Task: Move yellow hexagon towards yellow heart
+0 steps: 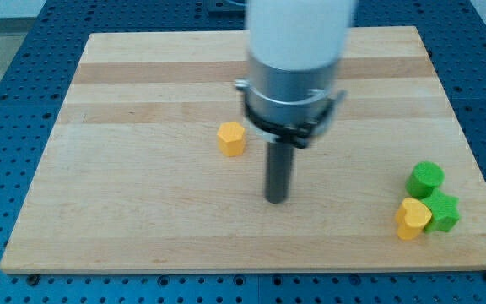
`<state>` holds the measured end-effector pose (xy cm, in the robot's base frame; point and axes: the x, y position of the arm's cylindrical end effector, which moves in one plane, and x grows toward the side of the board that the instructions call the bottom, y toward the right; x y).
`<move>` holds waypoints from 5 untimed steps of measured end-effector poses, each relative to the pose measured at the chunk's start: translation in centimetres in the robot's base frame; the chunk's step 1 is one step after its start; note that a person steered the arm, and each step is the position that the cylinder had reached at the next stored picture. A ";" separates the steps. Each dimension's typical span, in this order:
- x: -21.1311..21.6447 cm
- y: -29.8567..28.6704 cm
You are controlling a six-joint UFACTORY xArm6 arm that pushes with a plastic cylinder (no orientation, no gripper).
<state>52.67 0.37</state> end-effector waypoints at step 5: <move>-8.7 -2.8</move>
<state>43.97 -2.43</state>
